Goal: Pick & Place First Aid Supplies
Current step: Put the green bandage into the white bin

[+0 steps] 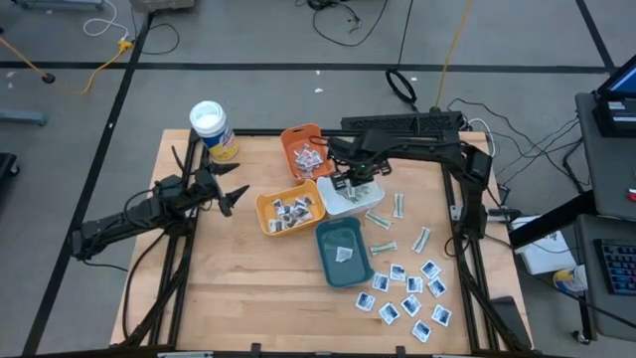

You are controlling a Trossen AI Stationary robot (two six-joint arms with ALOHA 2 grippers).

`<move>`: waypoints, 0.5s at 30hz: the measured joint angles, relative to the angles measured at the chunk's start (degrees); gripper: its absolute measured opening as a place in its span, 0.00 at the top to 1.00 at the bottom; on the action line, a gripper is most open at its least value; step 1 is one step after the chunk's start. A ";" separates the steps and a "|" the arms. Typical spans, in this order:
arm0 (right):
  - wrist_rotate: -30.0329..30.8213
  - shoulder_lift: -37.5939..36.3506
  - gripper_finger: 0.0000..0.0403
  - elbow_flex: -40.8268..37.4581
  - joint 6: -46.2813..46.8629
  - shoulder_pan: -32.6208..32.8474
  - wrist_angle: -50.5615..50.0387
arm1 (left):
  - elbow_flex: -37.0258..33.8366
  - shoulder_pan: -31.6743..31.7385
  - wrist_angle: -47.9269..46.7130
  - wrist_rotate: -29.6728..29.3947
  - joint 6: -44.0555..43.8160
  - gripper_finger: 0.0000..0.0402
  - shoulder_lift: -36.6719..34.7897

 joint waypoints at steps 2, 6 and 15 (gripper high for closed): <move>1.02 0.89 1.00 0.02 -0.25 0.19 0.94 | 0.01 -0.02 0.00 0.01 0.00 0.06 0.00; 1.09 2.40 1.00 -0.03 -0.68 0.67 1.80 | -0.01 -0.01 0.00 0.00 0.00 0.06 0.00; 0.93 2.97 0.95 -0.03 -2.13 1.43 5.00 | 0.01 -0.01 0.00 0.00 0.00 0.06 0.00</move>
